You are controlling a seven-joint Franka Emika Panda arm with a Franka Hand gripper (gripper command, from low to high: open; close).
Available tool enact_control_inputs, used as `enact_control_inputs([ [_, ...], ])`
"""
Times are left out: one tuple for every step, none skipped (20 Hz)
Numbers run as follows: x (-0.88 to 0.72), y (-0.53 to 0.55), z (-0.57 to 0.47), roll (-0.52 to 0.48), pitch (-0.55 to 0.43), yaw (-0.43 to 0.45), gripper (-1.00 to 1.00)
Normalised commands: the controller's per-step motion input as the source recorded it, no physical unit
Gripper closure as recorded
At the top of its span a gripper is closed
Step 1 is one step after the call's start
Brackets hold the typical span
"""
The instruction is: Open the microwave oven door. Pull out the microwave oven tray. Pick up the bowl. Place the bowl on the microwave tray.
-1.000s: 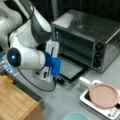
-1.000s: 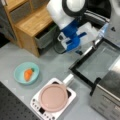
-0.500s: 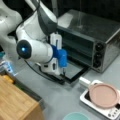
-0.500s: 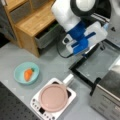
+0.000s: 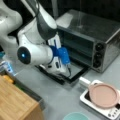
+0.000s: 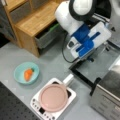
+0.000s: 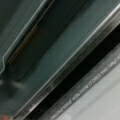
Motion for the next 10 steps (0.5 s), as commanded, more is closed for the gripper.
enact_control_inputs([
  [-0.12,0.16,-0.15,0.409,-0.074,0.083,-1.00],
  [-0.13,0.17,-0.16,0.388,-0.064,0.087,-1.00],
  [-0.14,0.18,-0.17,0.362,-0.060,0.083,-1.00],
  [-0.15,0.17,-0.18,0.337,-0.062,0.080,-1.00],
  [-0.14,0.15,-0.19,0.309,-0.070,0.069,-1.00],
  [-0.13,0.14,-0.20,0.289,-0.075,0.058,-1.00],
  [-0.11,0.13,-0.20,0.266,-0.086,0.031,-1.00],
  [-0.09,0.12,-0.20,0.247,-0.102,0.005,-1.00],
  [-0.07,0.13,-0.21,0.234,-0.121,-0.024,-1.00],
  [-0.06,0.13,-0.20,0.224,-0.125,-0.043,-1.00],
])
